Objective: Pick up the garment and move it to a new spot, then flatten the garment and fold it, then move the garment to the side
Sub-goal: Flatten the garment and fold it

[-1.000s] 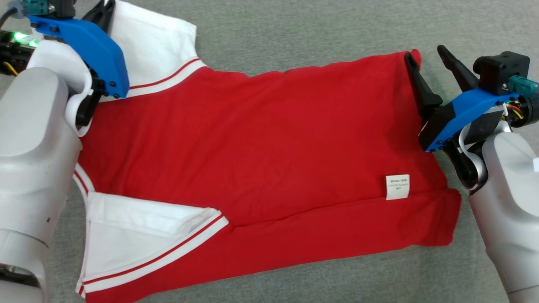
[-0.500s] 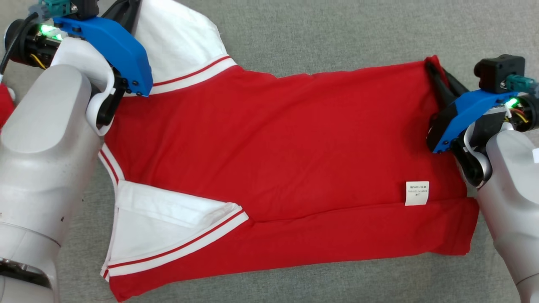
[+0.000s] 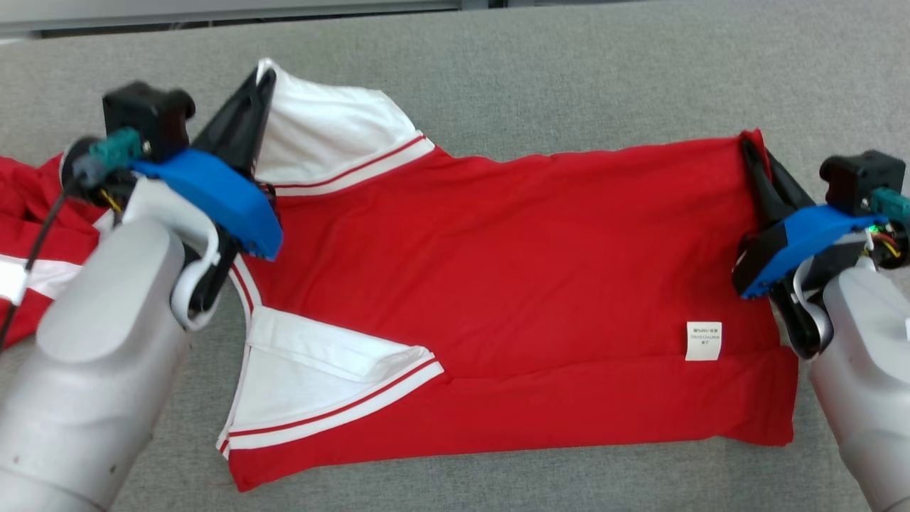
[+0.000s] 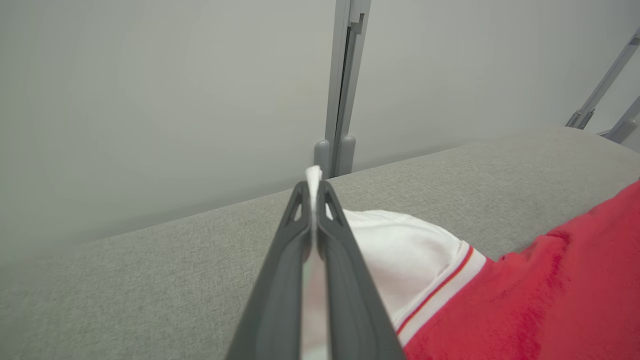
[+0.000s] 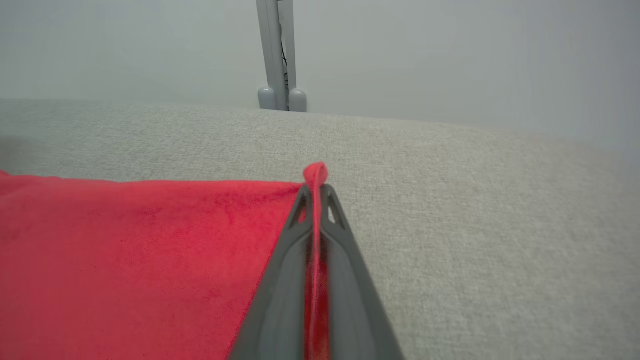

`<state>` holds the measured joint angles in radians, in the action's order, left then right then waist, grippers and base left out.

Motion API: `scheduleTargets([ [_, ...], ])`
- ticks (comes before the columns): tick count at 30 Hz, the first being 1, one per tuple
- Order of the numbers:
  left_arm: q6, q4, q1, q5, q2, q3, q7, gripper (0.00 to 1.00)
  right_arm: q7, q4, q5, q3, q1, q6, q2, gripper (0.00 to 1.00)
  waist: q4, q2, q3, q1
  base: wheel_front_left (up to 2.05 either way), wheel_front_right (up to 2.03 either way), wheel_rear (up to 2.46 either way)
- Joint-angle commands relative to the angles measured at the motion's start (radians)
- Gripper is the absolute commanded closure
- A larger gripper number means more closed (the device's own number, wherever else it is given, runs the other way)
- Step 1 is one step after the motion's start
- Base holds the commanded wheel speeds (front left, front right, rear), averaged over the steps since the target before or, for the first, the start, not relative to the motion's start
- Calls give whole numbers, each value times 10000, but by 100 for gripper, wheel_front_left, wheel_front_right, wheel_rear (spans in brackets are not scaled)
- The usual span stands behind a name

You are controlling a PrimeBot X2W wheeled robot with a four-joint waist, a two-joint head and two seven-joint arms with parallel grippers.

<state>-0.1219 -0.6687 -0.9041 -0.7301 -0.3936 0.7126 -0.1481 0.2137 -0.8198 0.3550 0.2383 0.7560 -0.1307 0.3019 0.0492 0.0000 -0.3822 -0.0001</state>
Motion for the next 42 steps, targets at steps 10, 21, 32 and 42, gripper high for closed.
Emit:
scheduleTargets([
  [10,1403,3583,3041,-471,-929,-144,-51,100,467,210,-115,-307,-1160,-1,203,100,-352,0,711,1,0,0,0],
  [21,2502,5921,5222,-760,-1323,103,188,100,524,1435,-349,-1134,-2777,-1,49,100,-678,0,1166,1,0,0,0],
  [32,2821,5921,6214,-1053,-1205,145,-151,93,528,3057,-696,-1967,-4583,-1,-343,100,-844,0,1361,1,0,0,0],
  [42,3238,5573,6569,-913,-848,-432,-970,0,528,4755,-925,-2657,-5841,-1,-750,0,-763,0,1549,1,0,0,0],
])
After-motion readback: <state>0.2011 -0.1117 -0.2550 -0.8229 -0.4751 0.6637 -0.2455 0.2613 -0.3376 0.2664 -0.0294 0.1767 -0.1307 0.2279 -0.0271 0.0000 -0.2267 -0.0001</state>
